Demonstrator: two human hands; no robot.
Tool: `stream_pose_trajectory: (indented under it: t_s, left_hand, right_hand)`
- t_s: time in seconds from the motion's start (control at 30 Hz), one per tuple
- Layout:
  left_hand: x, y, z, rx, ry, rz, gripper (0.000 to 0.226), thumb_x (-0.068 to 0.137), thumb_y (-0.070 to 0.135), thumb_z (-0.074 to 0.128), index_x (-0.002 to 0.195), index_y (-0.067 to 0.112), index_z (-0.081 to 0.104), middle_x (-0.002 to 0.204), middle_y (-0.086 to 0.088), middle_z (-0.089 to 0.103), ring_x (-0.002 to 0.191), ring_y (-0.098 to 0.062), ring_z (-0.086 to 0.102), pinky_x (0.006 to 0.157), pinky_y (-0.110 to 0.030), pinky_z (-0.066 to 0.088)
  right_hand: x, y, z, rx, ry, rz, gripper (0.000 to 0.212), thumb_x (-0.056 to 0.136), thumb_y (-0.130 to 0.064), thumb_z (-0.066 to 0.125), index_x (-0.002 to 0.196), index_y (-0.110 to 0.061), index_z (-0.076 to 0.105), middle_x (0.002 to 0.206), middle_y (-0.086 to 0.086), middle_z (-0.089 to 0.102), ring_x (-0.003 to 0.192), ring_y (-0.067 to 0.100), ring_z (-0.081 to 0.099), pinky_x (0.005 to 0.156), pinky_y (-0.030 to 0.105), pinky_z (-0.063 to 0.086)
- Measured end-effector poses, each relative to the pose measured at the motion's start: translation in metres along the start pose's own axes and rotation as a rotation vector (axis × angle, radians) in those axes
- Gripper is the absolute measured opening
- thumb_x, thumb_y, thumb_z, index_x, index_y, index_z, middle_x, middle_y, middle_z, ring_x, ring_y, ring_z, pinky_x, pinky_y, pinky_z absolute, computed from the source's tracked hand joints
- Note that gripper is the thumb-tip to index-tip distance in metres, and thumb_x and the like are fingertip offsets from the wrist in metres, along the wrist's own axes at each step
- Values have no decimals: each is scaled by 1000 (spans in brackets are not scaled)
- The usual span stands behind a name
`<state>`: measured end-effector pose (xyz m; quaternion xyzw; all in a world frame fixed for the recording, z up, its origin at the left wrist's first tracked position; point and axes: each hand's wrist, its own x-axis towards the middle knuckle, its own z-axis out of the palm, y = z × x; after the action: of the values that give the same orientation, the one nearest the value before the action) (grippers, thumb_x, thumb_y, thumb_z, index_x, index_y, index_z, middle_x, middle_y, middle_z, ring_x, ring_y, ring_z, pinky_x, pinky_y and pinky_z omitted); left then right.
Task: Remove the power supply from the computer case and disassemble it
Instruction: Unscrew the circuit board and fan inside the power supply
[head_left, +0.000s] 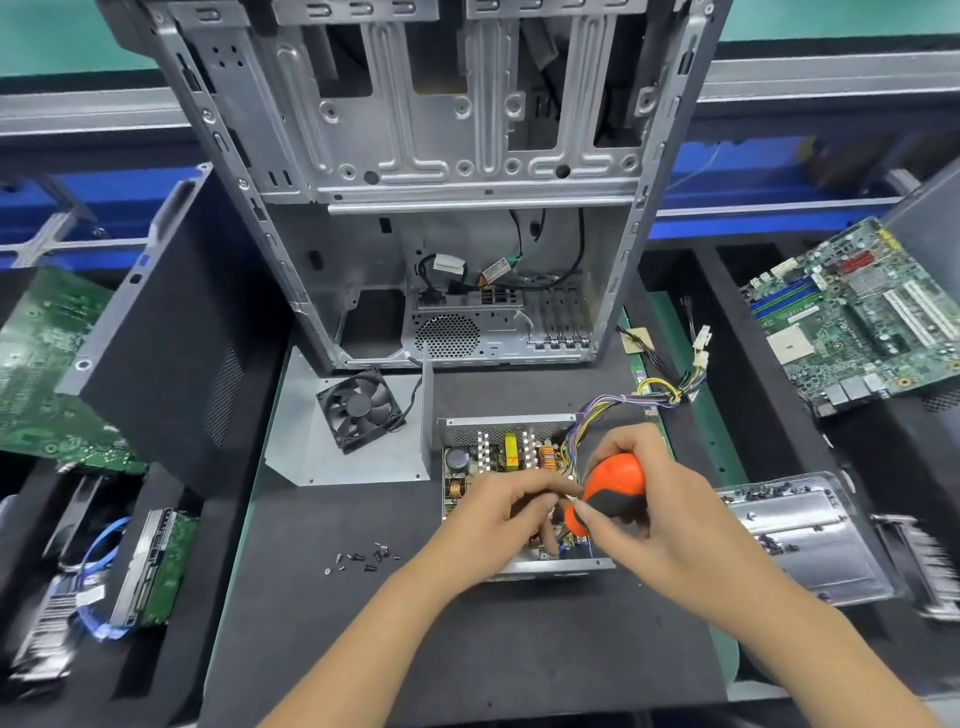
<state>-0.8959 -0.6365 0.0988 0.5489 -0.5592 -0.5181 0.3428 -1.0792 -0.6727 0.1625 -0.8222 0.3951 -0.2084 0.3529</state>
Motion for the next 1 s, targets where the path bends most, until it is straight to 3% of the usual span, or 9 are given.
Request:
stream_pose_trajectory:
  t_s: [0.2,0.4,0.5,0.57,0.67,0.8,0.9,1.0]
  left_hand:
    - [-1,5,-1,-42,-9,-34,29,103,7,42,118,16,66,70,13,70,61,-10,66,60,-19,46]
    - [-2,12,-1,-112,21,-56,28,105,6,36,117,9,61,82,-3,67,70,-31,69,66,-37,49]
    - [-3,17,-2,-152,-20,-38,27,106,10,35,110,15,62,81,-23,60,67,-31,64,66,-51,47]
    - [-2,17,-4,-175,-49,-32,28,107,14,34,116,9,60,84,-30,59,68,-35,64,65,-51,47]
    - [-2,16,-5,-217,-48,-23,33,107,26,33,110,9,61,78,-12,66,66,-35,66,56,-36,42]
    - [-3,21,-4,-303,-26,-44,41,103,43,31,84,35,67,77,-6,72,64,-28,68,56,-31,44]
    - [-3,22,-7,-333,-44,-51,55,105,46,23,80,30,70,73,-5,73,65,-25,71,56,-25,48]
    - [-2,24,-8,-292,-66,-51,66,101,47,22,66,23,73,56,0,68,59,-13,66,57,-16,49]
  right_hand:
    - [-1,-1,-1,34,10,8,34,78,-59,56,102,-45,36,85,-13,59,60,11,55,52,23,46]
    - [1,-12,-5,-126,-56,-15,33,82,-58,56,97,-45,30,87,-26,53,64,6,51,56,17,42]
    - [5,-26,-11,-386,-90,-90,41,83,-77,29,92,-36,31,76,-15,49,60,14,49,54,20,40]
    - [10,-38,-12,-575,-125,-108,50,82,-78,13,88,-30,26,72,-8,49,60,18,49,53,30,40]
    - [19,-49,-16,-657,-226,-78,40,87,-68,16,91,-28,24,79,-7,49,69,19,47,60,32,40]
    - [26,-53,-28,-548,-406,-42,12,100,-30,44,107,-30,35,99,-8,43,87,17,53,73,37,50]
    - [26,-56,-32,-482,-545,-103,40,91,2,47,110,-33,41,103,-10,39,91,14,48,79,33,47]
    - [20,-61,-29,-429,-626,-198,32,90,0,46,103,-29,50,110,-15,38,93,11,34,82,23,35]
